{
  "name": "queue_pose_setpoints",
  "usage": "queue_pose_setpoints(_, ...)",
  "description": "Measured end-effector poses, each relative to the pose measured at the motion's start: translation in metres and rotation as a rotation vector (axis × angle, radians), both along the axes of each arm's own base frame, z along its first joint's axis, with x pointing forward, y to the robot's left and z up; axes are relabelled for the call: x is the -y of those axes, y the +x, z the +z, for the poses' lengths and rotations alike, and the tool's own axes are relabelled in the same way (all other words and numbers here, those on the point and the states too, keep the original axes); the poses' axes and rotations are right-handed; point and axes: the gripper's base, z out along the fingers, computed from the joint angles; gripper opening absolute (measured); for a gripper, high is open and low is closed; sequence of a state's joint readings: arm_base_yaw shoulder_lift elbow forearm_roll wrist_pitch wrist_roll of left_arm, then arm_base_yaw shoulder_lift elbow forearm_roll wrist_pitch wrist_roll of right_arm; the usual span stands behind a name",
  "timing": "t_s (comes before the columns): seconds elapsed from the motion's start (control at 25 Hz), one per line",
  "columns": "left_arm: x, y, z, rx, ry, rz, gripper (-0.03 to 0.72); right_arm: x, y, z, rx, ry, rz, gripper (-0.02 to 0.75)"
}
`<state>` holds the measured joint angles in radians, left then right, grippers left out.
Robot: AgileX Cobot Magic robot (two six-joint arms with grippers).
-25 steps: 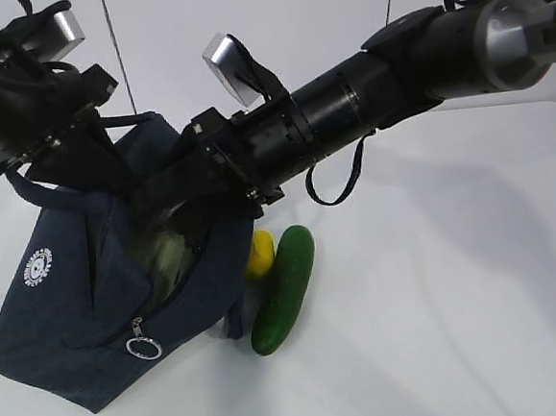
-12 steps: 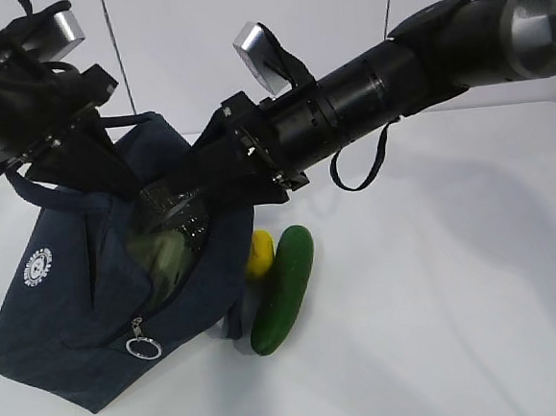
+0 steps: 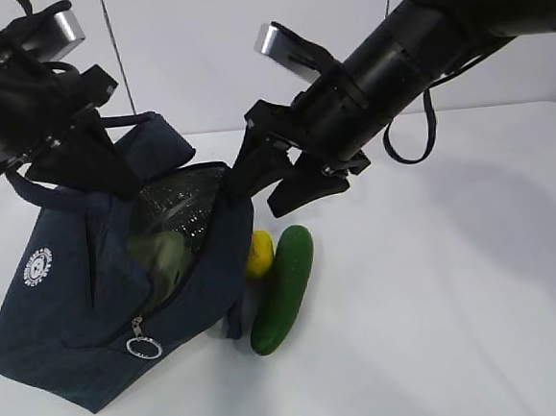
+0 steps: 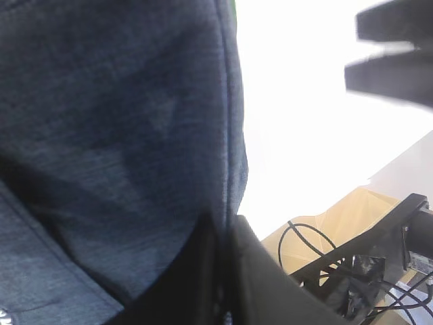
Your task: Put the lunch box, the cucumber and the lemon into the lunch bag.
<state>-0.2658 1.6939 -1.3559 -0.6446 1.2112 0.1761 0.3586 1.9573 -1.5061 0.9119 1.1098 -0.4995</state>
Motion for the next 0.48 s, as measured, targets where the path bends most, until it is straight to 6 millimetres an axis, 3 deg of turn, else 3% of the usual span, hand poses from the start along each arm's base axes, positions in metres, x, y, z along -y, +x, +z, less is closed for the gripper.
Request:
queue_pose_setpoints(0.32, 0.0, 0.0, 0.0, 0.003, 0.002, -0.003, 0.003, 0.029, 0.002, 0.008, 0.045, -0.329, -0.198, 0.516)
queue_pose_setpoints(0.48, 0.0, 0.0, 0.0, 0.004, 0.002, -0.004, 0.003, 0.034, 0.004, 0.008, 0.035, -0.383, -0.272, 0.515)
